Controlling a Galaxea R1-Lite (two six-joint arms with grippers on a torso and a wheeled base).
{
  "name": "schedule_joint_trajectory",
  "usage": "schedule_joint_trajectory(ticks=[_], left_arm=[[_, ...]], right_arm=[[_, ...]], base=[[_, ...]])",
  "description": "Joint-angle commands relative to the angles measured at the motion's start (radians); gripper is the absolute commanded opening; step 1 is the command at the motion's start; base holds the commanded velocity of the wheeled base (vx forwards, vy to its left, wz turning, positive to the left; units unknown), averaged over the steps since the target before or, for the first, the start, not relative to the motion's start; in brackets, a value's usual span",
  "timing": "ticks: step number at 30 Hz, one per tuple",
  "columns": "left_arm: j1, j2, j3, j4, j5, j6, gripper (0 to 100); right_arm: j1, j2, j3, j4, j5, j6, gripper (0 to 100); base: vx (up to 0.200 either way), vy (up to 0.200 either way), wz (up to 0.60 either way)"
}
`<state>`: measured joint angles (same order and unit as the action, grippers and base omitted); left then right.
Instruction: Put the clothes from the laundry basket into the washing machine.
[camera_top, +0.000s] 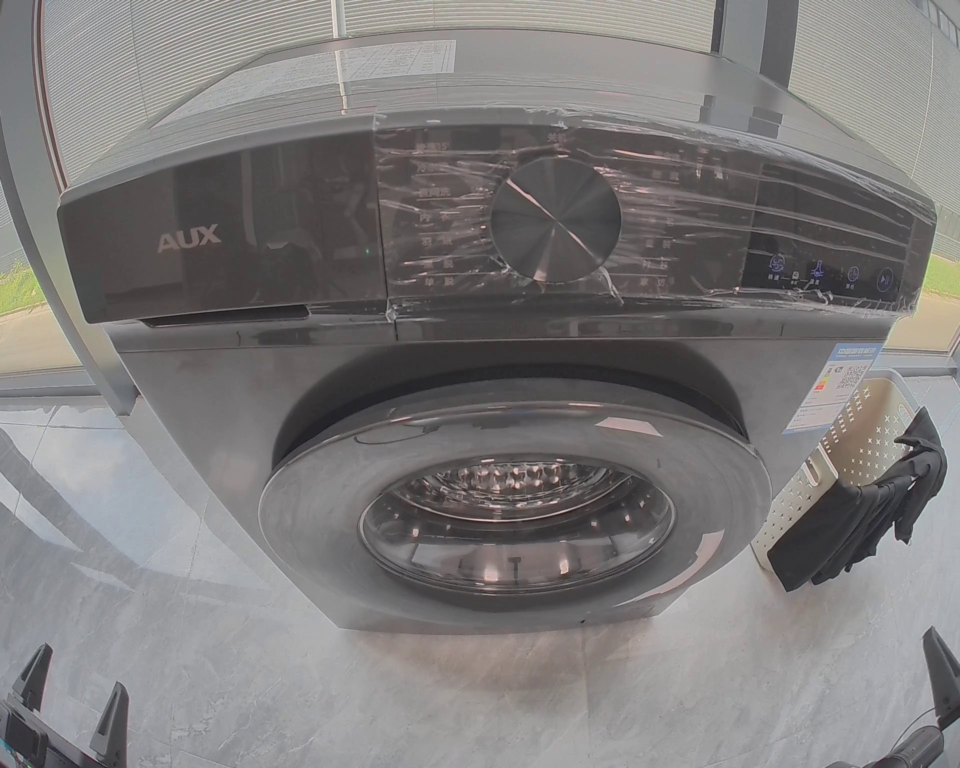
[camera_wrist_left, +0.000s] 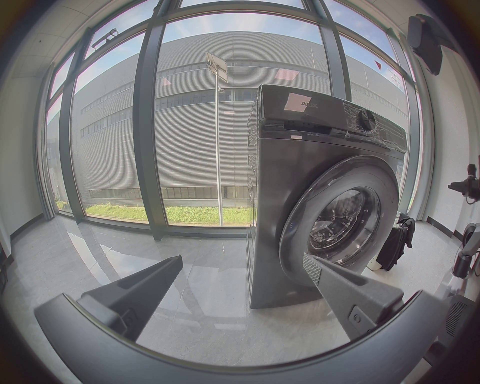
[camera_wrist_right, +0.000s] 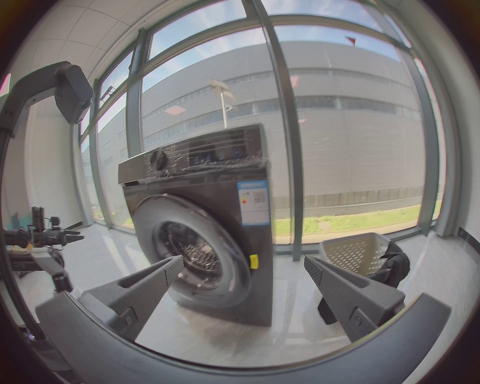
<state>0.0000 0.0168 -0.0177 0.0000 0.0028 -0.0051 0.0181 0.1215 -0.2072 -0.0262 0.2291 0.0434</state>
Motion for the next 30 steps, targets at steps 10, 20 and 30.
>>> schedule_joint_trajectory(ticks=[10,20,30], left_arm=[[0.000,-0.017,0.015,0.000,0.000,-0.001,100],[0.000,-0.017,0.015,0.000,0.002,0.001,100],[0.000,-0.017,0.015,0.000,0.000,0.001,100]], right_arm=[[0.106,0.610,-0.073,-0.158,0.217,-0.151,100],[0.233,0.793,-0.184,-0.164,0.183,-0.154,100],[0.250,0.949,-0.231,-0.236,0.145,-0.151,100]], base=[[0.000,0.000,0.00],[0.000,0.000,0.00],[0.000,0.000,0.00]])
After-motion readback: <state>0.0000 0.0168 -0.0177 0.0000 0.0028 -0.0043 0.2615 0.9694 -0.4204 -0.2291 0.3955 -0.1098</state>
